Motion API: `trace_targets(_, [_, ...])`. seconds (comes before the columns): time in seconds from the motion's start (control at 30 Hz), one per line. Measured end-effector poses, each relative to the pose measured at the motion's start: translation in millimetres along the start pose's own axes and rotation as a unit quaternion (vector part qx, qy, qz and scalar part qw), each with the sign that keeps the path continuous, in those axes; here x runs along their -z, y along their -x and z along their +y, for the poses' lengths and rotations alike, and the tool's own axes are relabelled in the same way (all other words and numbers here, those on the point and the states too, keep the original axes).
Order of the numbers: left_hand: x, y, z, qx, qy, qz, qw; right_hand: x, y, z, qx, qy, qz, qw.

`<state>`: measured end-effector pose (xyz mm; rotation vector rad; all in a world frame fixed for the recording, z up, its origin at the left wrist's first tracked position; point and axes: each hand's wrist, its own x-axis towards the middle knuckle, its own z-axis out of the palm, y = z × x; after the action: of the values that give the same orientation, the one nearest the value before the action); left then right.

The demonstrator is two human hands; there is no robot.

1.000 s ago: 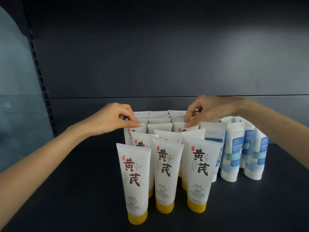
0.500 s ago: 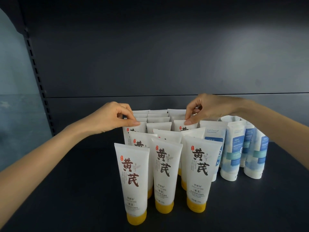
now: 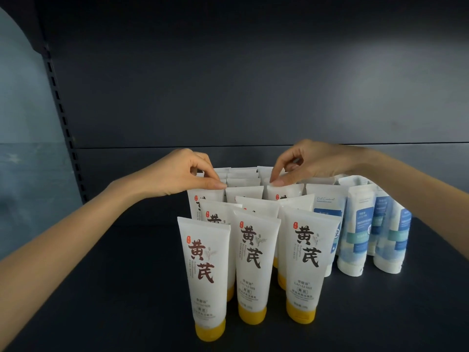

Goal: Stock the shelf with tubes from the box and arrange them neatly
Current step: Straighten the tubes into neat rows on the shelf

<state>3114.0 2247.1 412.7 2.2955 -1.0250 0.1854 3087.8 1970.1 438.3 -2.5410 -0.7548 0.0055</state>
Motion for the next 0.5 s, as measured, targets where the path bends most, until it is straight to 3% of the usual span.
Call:
trace_targets(0.13, [3,1,8,-0.010,0.005,0.023,1.000,-2,0,-7,0.024,-0.013,0.031,0.999])
trace_targets(0.2, [7,6,11,-0.019,0.016,0.024,0.999,-4,3,-14,0.030,-0.020,0.009,0.999])
trace_targets(0.33, [11,18,17,-0.034,0.010,-0.053,0.998,-10,10,-28,0.038,-0.020,-0.086,0.995])
trace_targets(0.5, [9,25,19,-0.023,-0.011,-0.099,0.995,-15,13,-39,0.056,0.000,-0.114,0.992])
